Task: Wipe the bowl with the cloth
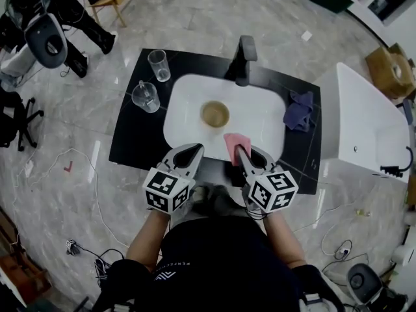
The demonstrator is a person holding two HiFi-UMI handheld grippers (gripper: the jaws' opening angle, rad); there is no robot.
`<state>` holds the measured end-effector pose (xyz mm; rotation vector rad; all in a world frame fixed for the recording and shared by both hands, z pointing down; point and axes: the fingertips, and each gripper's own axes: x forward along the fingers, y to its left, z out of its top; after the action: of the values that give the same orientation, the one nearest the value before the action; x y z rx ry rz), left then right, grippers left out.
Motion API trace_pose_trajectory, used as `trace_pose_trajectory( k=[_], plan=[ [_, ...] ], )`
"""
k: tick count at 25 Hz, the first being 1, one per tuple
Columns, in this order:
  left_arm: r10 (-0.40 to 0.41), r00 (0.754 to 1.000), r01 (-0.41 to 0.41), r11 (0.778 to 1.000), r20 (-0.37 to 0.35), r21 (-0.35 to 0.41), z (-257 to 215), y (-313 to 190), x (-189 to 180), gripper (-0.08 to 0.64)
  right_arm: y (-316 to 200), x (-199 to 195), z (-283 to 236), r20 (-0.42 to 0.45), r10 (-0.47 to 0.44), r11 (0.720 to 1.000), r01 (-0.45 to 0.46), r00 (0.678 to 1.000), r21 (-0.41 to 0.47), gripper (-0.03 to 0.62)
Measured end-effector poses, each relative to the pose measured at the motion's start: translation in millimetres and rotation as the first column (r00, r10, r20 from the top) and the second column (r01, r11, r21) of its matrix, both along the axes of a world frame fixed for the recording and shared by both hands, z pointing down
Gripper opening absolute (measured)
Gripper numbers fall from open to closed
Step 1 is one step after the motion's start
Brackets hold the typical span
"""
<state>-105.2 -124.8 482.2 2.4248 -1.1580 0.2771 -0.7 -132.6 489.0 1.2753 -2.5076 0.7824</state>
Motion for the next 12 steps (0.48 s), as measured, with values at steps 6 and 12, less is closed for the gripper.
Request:
trace_pose_trajectory(
  k=[6,12],
  plan=[
    [-0.042,0.999,0.042,0.999,0.021,-0.001,-1,-12,10,0.012,-25,10,-2,0.016,-0.039,0.999,0.038,0.999,0.013,0.049],
    [-0.055,0.998,0.055,0.998,0.023,0.019,1,-34,33,0.012,-48,26,1,0.048,-0.073,0.997,0.073,0.996,0.015,0.049]
  ],
)
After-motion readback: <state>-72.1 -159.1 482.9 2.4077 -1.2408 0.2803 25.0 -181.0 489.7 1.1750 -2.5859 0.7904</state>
